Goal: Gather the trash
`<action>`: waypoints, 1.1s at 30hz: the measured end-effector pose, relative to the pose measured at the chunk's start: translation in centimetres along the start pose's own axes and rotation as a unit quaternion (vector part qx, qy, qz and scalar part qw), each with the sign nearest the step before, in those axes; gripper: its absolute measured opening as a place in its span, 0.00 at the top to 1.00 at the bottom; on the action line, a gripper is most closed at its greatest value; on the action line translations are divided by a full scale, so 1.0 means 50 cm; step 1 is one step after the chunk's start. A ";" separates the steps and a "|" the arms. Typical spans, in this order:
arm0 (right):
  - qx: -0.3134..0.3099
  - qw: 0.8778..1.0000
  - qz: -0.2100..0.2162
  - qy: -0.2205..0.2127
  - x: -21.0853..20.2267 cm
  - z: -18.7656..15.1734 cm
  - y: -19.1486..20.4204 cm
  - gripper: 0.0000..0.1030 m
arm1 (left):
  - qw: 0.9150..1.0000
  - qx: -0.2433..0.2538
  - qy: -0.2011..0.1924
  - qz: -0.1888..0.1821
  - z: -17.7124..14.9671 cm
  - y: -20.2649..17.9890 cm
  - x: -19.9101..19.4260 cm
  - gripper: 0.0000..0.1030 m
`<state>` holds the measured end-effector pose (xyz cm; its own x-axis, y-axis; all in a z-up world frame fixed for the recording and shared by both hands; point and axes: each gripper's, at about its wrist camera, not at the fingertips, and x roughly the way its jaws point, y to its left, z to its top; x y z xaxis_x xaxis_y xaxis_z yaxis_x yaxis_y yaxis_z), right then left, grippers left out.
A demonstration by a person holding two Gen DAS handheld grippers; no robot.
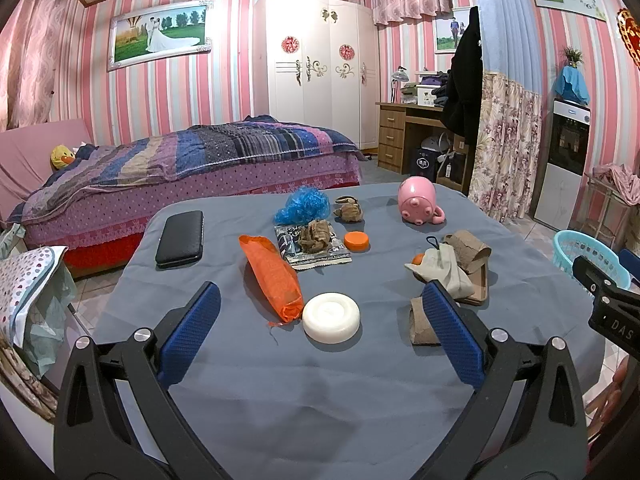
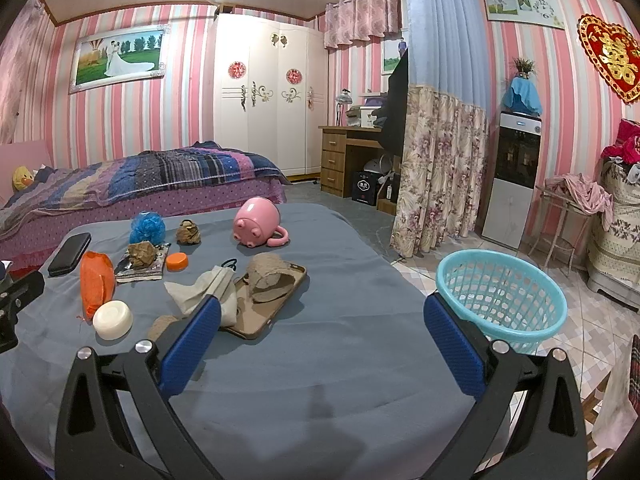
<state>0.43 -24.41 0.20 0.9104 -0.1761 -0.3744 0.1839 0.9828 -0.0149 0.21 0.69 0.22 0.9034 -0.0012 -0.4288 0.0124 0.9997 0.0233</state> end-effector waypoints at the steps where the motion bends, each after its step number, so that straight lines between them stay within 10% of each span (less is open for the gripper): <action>1: 0.000 1.000 0.000 0.000 0.000 0.000 0.000 0.04 | 1.000 0.000 0.000 0.000 0.000 0.000 0.000 0.05; 33: 0.001 1.000 0.001 0.001 0.001 -0.002 0.002 0.04 | 1.000 -0.001 0.001 0.001 -0.003 0.004 0.004 0.05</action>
<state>0.46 -24.33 0.08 0.9099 -0.1744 -0.3764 0.1830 0.9830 -0.0131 0.36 0.88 0.02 0.9029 0.0003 -0.4299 0.0106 0.9997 0.0229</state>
